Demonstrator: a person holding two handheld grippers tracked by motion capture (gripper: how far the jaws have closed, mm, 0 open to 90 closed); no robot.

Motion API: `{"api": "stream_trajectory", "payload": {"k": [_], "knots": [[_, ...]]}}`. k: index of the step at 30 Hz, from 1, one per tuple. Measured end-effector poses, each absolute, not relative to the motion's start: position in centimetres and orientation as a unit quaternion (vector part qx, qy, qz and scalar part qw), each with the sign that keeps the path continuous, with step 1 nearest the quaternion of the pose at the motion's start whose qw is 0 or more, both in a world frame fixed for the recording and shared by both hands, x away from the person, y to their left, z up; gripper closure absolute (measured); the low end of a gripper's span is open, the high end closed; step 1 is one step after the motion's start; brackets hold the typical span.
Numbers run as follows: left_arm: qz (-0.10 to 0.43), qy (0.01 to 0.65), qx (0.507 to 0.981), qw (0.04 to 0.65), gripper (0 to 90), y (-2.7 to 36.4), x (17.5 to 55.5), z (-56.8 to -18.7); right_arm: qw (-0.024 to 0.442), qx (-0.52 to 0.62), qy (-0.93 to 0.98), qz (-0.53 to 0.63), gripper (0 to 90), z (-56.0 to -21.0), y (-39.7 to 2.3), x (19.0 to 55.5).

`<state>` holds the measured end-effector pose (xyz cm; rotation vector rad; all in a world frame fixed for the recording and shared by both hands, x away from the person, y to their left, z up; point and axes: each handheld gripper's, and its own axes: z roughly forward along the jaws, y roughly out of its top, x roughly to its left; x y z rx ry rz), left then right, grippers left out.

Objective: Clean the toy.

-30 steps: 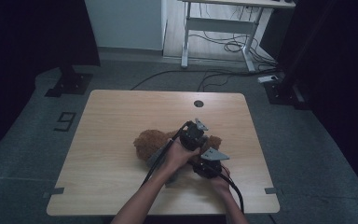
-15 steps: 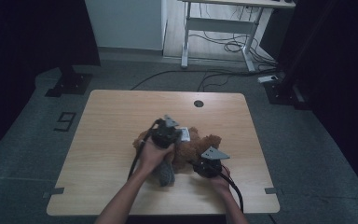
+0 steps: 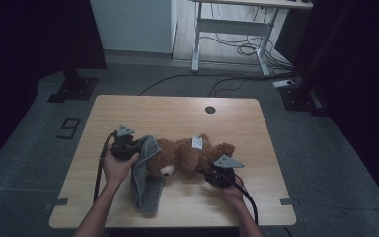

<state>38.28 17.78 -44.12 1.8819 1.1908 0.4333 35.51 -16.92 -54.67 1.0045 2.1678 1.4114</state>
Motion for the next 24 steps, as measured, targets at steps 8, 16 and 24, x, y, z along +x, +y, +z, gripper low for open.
{"api": "stream_trajectory", "payload": {"k": [8, 16, 24], "knots": [[0.168, 0.384, 0.778, 0.468, 83.0, 8.9, 38.0, -39.8, 0.176, 0.359, 0.766, 0.503, 61.3, -54.7, -17.1, 35.5], [0.158, 0.389, 0.805, 0.418, 82.4, 4.5, 39.9, -43.3, 0.175, 0.358, 0.766, 0.504, 61.3, -54.7, -17.2, 35.5], [0.161, 0.449, 0.764, 0.434, 82.9, 12.3, 39.9, -45.9, 0.184, 0.352, 0.769, 0.501, 60.9, -54.7, -16.8, 35.4]]}}
